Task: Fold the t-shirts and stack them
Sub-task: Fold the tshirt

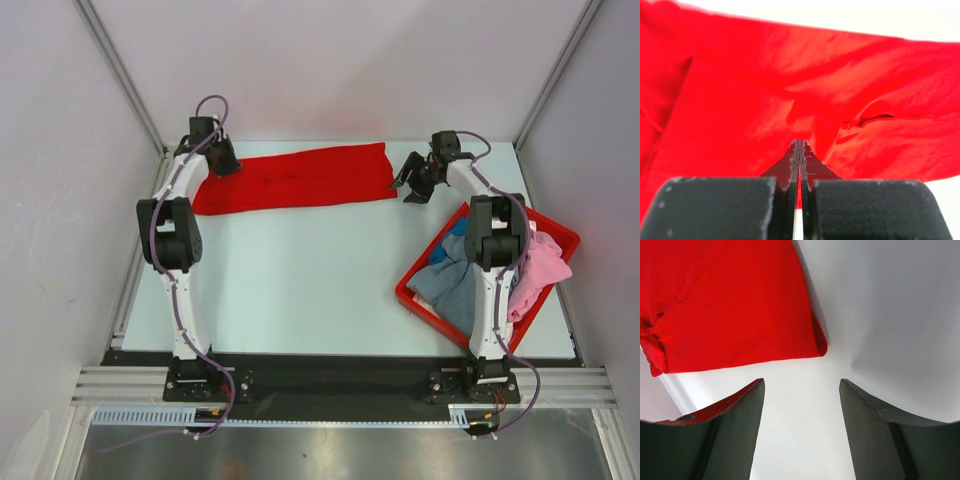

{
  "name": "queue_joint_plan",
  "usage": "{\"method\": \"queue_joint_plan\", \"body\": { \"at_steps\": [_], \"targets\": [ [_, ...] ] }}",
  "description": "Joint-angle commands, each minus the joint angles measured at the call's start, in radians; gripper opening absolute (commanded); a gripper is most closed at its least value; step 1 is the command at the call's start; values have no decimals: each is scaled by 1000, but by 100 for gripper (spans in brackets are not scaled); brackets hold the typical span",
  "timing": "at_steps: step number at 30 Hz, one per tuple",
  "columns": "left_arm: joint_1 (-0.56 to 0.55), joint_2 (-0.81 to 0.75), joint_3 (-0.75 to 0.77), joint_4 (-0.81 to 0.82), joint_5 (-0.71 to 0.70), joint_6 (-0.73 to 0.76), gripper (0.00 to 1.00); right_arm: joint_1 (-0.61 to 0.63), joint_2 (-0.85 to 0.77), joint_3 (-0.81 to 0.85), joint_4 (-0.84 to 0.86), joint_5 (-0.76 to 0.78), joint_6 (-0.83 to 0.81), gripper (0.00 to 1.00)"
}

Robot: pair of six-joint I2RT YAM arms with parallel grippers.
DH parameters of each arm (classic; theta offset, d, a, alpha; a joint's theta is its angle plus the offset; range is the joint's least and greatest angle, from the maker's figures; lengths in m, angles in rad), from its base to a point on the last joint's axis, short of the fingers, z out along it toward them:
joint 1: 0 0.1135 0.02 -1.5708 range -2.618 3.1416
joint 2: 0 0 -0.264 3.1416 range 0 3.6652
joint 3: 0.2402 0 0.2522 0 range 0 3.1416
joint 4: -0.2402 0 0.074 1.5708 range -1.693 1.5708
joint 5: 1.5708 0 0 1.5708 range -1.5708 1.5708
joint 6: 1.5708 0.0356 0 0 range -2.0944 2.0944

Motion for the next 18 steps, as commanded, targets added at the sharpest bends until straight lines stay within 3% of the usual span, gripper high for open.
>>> {"method": "queue_joint_plan", "body": {
  "at_steps": [1,7,10,13,18],
  "targets": [
    [-19,13,-20,71,145,-137,1,3,-16,3,16,-4,9,67],
    [-28,105,6,122,223,-211,0,-10,-9,-16,37,-19,34,69],
    [-35,177,68,66,259,-212,3,-14,-13,-25,43,-12,48,74],
    [-35,179,105,28,239,-183,11,-24,-7,-37,60,-25,74,76],
    [-25,35,13,64,179,-177,46,-27,24,-40,92,-61,126,73]
  ]
}}
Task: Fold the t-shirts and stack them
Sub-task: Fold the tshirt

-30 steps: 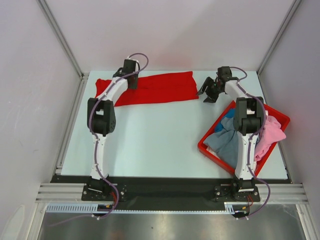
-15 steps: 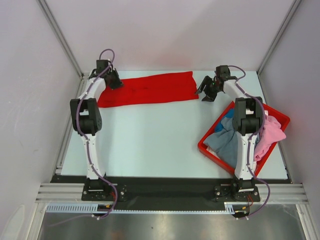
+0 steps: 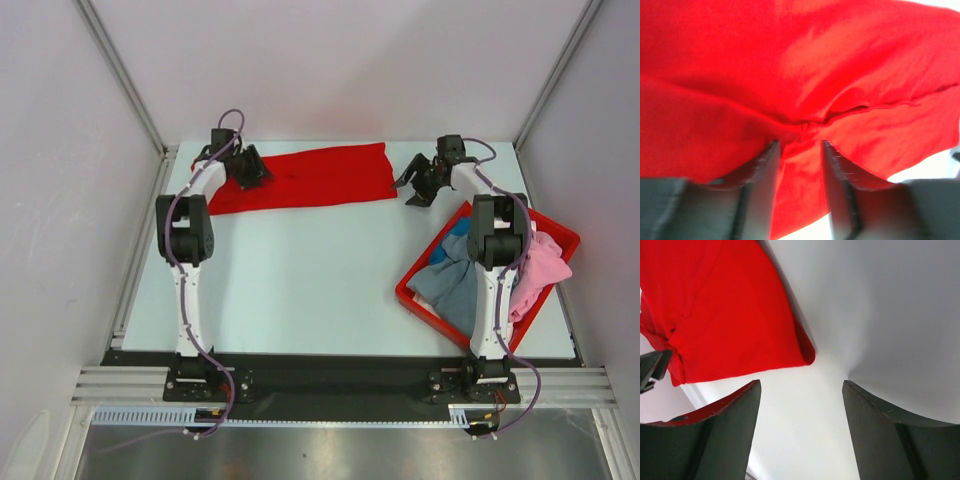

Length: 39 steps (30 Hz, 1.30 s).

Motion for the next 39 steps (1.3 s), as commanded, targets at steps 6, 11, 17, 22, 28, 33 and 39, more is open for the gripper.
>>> {"method": "queue_joint_plan", "body": {
  "at_steps": [6,11,17,22,28,33,39],
  "targets": [
    [18,-414,-227,45,-108,0,72,3,39,-35,124,-35,155,65],
    [88,-608,-430,55,-171,-67,68,15,58,-33,140,-5,211,58],
    [242,-768,-851,193,-83,-267,66,20,64,-26,129,50,218,51],
    [283,-766,-921,213,-83,-302,70,23,81,-3,106,78,181,42],
    [309,-699,-915,259,-138,-316,72,24,90,30,75,78,135,24],
    [342,-575,-817,282,-143,-307,66,27,91,31,63,72,121,24],
    [374,-466,-688,226,-194,-316,62,26,91,36,58,73,107,24]
  ]
}}
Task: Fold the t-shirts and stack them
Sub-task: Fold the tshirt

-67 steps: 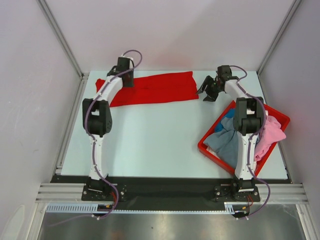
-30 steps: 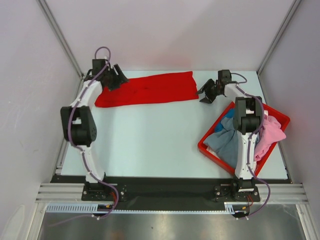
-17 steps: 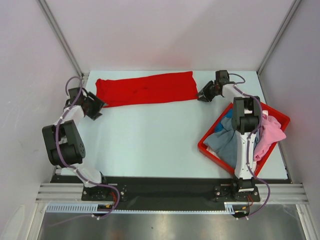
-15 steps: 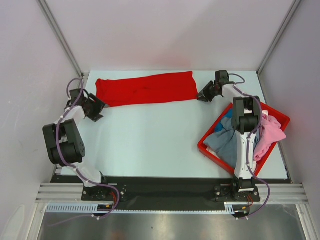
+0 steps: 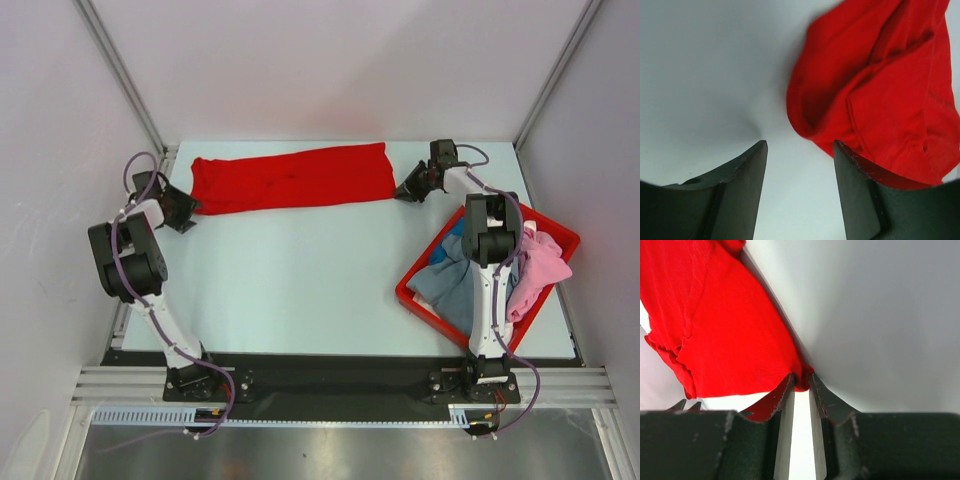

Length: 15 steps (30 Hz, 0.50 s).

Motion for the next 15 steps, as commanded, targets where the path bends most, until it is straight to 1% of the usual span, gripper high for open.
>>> {"method": "queue_joint_plan", "body": {
  "at_steps": [1,3,5,11,12,15],
  "targets": [
    [19,15,60,29,-42,-26,61,7,25,29,-43,32,-35,24],
    [17,42,104,22,-33,-31,57,6,25,29,-43,29,-35,23],
    [16,82,145,5,-10,-49,56,4,25,29,-46,30,-38,23],
    [10,116,156,23,12,-71,53,3,37,47,-55,29,-39,22],
    [8,124,159,25,19,-72,51,3,40,53,-56,27,-41,22],
    [4,142,178,2,24,-66,50,4,52,74,-67,30,-41,22]
  ]
}}
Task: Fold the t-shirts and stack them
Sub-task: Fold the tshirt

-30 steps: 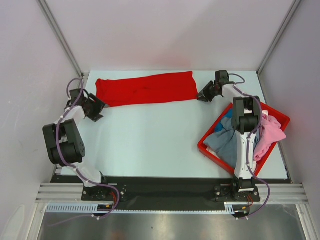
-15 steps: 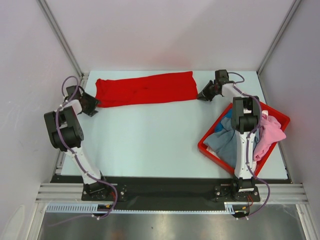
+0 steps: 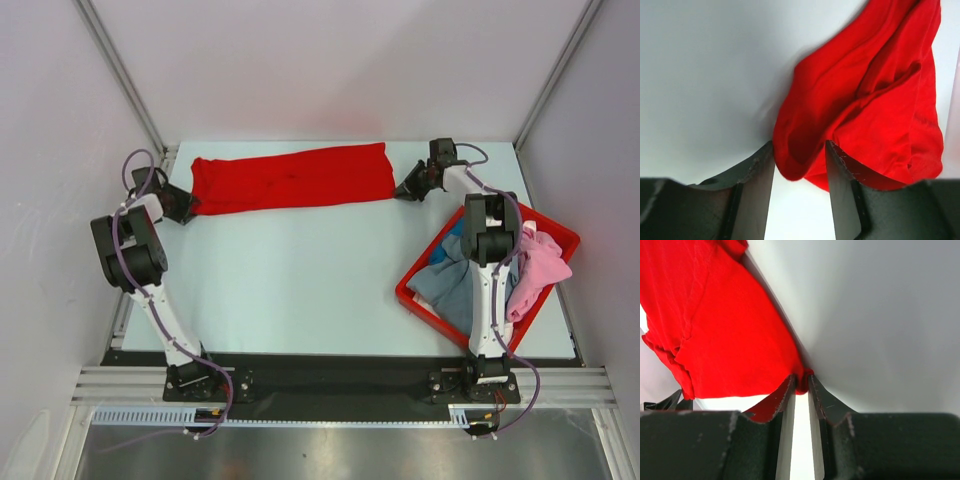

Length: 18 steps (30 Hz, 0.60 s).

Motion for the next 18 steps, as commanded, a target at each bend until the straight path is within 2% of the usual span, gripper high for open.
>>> {"method": "queue_joint_plan", "body": {
  "at_steps": [1,2,3,5,6,7,8,10,13,18],
  "targets": [
    [-10,17,47,-5,15,-11,50,5,39,52,-49,30,-26,22],
    [-10,20,47,-2,4,-11,49,5,45,59,-54,30,-29,22],
    [-9,24,49,-1,4,-9,42,5,49,67,-60,28,-33,21],
    [-10,33,62,7,7,-5,34,7,50,75,-68,28,-40,12],
    [-10,49,70,9,8,-3,25,8,49,75,-71,27,-45,8],
    [-10,59,91,4,10,1,21,8,43,69,-77,27,-49,0],
    [-9,69,107,-1,5,8,11,10,39,64,-83,27,-63,0],
    [-7,99,150,-14,-2,20,0,14,26,38,-109,36,-80,0],
    [-1,129,197,-14,-7,23,0,24,-25,-16,-126,41,-112,0],
    [1,177,273,-33,-15,40,0,56,-186,-229,-129,54,-126,0]
  ]
}}
